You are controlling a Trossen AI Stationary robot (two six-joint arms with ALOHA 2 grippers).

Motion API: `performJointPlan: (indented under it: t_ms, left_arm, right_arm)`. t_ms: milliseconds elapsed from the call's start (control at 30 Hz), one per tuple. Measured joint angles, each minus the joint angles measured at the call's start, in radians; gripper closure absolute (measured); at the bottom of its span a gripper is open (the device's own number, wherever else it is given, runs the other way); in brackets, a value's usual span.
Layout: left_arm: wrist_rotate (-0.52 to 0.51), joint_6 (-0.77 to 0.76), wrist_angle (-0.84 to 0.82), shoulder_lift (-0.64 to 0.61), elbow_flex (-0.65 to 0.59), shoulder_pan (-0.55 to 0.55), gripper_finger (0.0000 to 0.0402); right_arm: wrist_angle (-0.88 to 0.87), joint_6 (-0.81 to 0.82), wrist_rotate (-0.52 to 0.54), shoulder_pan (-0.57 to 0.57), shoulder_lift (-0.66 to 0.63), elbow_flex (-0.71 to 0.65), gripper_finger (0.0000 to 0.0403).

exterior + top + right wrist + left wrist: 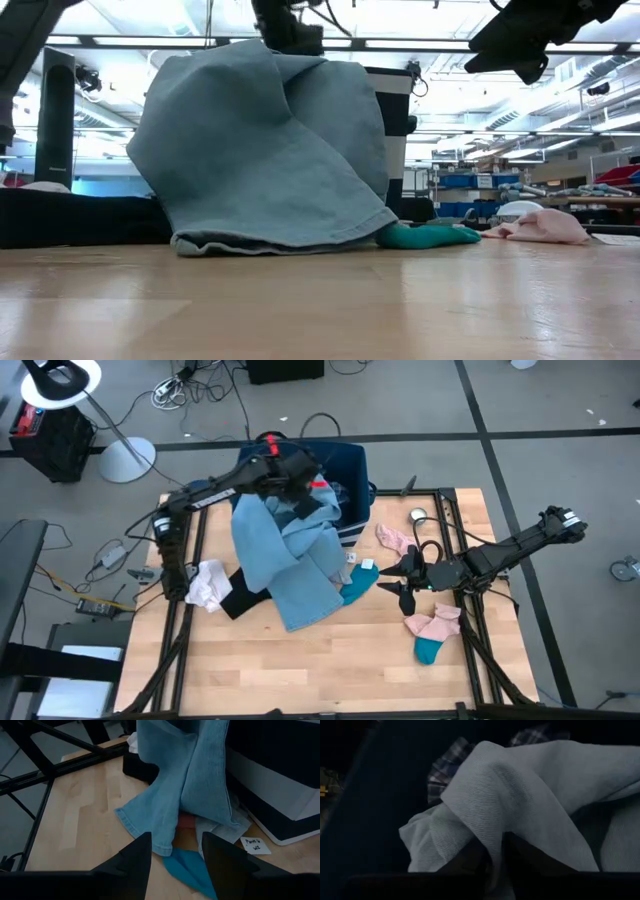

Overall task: Sort clothes
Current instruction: Put the blue jeans into the blue bin

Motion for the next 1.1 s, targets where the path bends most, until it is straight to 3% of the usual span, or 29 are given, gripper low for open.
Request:
performJointPlan:
  t_ms: [267, 467, 533, 833, 1100]
  left_arm:
    - [0.058, -0.029, -0.001, 0.125, 0.0, 0.005, 0.028]
    - [0.28, -0.097, 0.012, 0.207, 0.0, 0.037, 0.028]
    - [0.313, -0.119, 0.025, 0.229, 0.0, 0.046, 0.028]
    - [0.304, -0.086, 0.036, 0.227, 0.014, 0.051, 0.028]
    - [0.278, -0.054, -0.088, 0.146, 0.183, 0.041, 0.028]
  right_arm:
    - [0.0, 0.0, 0.0, 0.0, 0.0, 0.0, 0.0227]
    - [0.0, 0.0, 0.0, 0.0, 0.0, 0.0, 0.0227]
    - [-0.001, 0.0, 0.0, 0.0, 0.0, 0.0, 0.0227]
    - [0.0, -0.001, 0.0, 0.0, 0.0, 0.0, 0.0227]
    - [0.0, -0.007, 0.0, 0.0, 0.0, 0.0, 0.0227]
